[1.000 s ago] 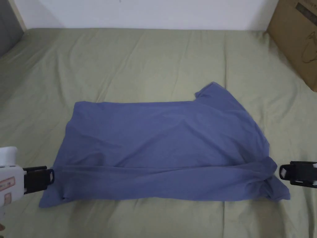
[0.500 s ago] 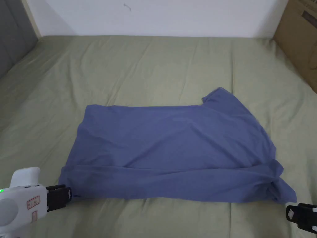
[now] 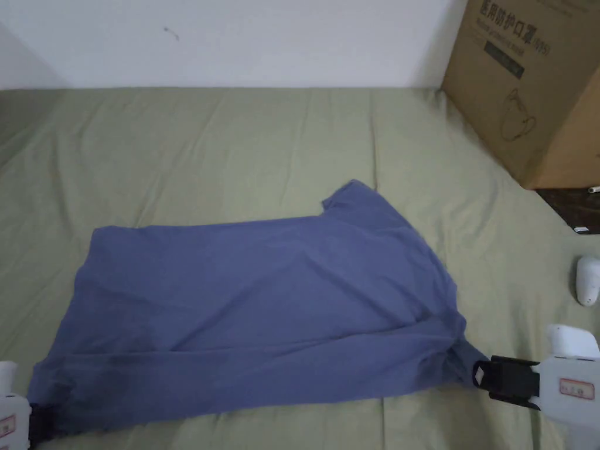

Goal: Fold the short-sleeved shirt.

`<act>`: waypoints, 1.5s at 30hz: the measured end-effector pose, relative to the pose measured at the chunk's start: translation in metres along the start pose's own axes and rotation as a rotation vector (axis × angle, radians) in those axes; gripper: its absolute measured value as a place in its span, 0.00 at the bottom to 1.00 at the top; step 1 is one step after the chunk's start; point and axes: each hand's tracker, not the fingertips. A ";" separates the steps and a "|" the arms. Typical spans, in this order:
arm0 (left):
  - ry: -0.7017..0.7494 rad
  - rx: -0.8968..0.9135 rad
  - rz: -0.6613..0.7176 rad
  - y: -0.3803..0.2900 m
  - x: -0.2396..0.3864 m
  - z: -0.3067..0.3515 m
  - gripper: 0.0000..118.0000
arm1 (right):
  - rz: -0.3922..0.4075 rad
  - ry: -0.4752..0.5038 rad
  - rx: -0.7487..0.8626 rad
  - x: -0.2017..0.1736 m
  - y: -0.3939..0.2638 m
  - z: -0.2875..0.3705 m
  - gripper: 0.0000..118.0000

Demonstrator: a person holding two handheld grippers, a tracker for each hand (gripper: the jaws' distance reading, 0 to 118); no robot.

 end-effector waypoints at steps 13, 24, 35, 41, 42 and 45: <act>-0.010 0.026 0.005 0.006 -0.010 0.016 0.06 | 0.107 0.008 -0.043 -0.008 0.013 -0.023 0.07; -0.014 0.012 -0.042 -0.027 -0.027 0.040 0.05 | 0.112 0.061 -0.062 0.012 -0.027 0.030 0.07; 0.035 -0.026 -0.085 -0.051 -0.026 0.033 0.29 | 0.124 0.002 -0.098 0.021 -0.053 0.019 0.57; -0.059 0.135 -0.056 -0.017 -0.014 0.068 0.51 | 0.137 0.069 0.003 0.002 -0.012 0.054 0.57; -0.083 0.150 -0.039 -0.010 -0.011 0.071 0.50 | 0.139 0.077 0.015 -0.004 -0.004 0.056 0.56; -0.143 0.173 -0.010 0.006 0.002 0.060 0.09 | 0.171 0.088 0.039 -0.023 0.012 0.046 0.12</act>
